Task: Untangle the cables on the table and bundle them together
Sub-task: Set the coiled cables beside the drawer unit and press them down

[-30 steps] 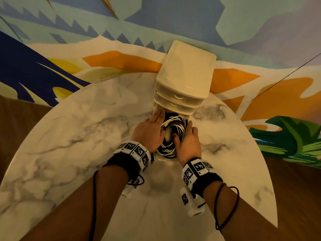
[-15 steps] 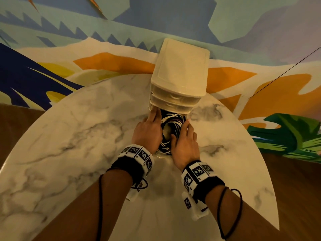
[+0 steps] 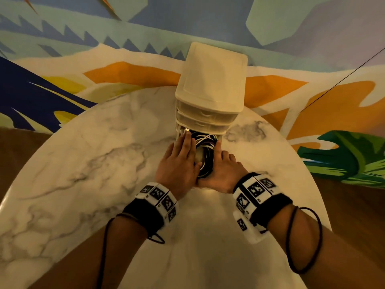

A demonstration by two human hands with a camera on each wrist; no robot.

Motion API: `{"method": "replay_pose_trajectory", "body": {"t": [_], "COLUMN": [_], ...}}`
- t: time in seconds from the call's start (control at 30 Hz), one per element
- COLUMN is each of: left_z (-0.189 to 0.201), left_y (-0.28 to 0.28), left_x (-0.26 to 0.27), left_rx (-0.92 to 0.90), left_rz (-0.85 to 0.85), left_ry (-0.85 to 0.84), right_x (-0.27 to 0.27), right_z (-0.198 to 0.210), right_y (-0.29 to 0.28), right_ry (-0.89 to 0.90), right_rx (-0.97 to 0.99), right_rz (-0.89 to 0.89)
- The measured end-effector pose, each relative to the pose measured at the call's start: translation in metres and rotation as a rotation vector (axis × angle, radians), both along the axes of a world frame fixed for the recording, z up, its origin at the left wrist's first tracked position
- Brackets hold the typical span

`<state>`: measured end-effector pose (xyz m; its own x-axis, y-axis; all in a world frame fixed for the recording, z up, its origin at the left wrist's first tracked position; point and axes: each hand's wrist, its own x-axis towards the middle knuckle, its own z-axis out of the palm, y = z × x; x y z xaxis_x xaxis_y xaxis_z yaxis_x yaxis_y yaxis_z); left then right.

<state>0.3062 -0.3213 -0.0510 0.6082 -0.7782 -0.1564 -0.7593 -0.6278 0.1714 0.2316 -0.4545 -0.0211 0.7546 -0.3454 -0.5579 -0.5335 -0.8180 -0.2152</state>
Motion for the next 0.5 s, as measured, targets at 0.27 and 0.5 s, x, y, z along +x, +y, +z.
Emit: {"method": "replay_pose_trajectory", "body": {"t": [0.27,0.5], "left_z": [0.001,0.005], "left_y": [-0.004,-0.017], "left_x": [0.002,0.004], "left_rx": [0.039,-0.411], "left_rz": [-0.011,0.284], "left_ry": [-0.016,0.142], "right_x": [-0.012,-0.025], "right_z": [-0.001,-0.019], "right_y": [0.007,0.015], "right_ry": [-0.124,-0.33], "right_rx": [0.072,0.104], "right_rz": [-0.066,-0.094]}}
